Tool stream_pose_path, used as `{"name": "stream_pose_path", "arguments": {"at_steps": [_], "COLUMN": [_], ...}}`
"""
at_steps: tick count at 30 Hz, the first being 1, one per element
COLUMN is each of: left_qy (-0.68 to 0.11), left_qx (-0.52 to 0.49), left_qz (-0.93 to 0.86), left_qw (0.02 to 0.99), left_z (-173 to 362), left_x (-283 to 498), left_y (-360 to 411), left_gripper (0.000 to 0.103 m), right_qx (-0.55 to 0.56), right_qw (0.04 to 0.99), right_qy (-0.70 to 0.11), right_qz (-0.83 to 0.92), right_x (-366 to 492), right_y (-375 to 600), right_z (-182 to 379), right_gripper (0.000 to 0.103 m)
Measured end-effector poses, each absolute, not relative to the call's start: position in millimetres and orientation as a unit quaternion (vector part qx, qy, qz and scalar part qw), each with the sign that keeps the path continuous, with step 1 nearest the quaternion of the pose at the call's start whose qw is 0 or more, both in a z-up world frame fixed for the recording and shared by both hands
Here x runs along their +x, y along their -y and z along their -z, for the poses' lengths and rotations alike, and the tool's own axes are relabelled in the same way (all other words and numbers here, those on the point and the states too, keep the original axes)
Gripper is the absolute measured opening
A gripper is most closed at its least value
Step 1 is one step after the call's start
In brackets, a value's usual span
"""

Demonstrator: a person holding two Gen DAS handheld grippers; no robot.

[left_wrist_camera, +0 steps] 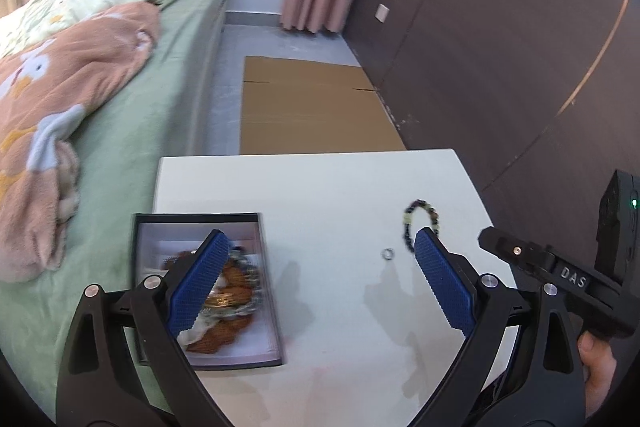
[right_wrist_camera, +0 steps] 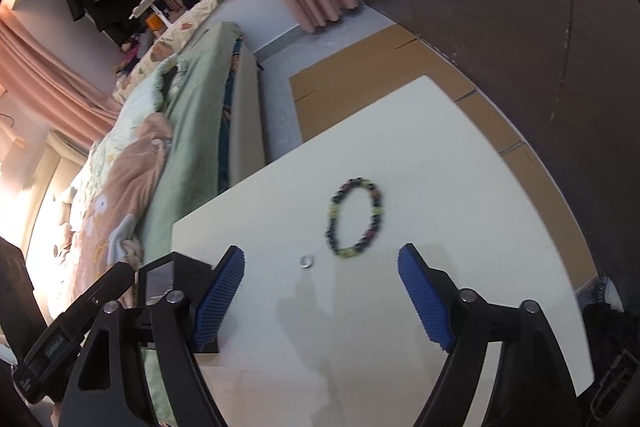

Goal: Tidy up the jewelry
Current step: 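Grasp the silver ring with the left gripper while the right gripper grasps the multicolour bead bracelet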

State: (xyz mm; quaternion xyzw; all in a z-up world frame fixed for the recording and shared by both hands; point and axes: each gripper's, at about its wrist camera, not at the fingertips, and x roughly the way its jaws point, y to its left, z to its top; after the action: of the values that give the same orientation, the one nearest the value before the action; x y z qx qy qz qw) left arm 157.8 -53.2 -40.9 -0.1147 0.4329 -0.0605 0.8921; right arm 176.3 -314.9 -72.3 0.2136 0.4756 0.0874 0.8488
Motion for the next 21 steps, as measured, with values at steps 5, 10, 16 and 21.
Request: {"name": "stream_pose_path", "arguments": {"at_steps": [5, 10, 16, 21], "left_qy": [-0.451, -0.473, -0.493, -0.502], "left_qx": [-0.096, -0.082, -0.056, -0.033], "left_qz": [0.075, 0.083, 0.089, 0.088], "left_qw": [0.884, 0.873, 0.864, 0.86], "left_z": [55.7, 74.6, 96.2, 111.4], "left_x": [168.8, 180.1, 191.3, 197.2], "left_y": [81.5, 101.8, 123.6, 137.1], "left_gripper": [0.084, 0.073, 0.061, 0.057], "right_qx": [0.207, 0.197, 0.183, 0.181], "right_qw": [0.847, 0.843, 0.842, 0.84], "right_qy": [-0.485, -0.497, -0.507, -0.511], "right_qz": [-0.071, -0.055, -0.039, -0.035], "right_x": [182.9, 192.3, 204.8, 212.8], "right_y": [329.5, 339.8, 346.0, 348.7], "right_z": [76.7, 83.4, 89.1, 90.9], "right_gripper": [0.068, 0.063, 0.055, 0.053]}}
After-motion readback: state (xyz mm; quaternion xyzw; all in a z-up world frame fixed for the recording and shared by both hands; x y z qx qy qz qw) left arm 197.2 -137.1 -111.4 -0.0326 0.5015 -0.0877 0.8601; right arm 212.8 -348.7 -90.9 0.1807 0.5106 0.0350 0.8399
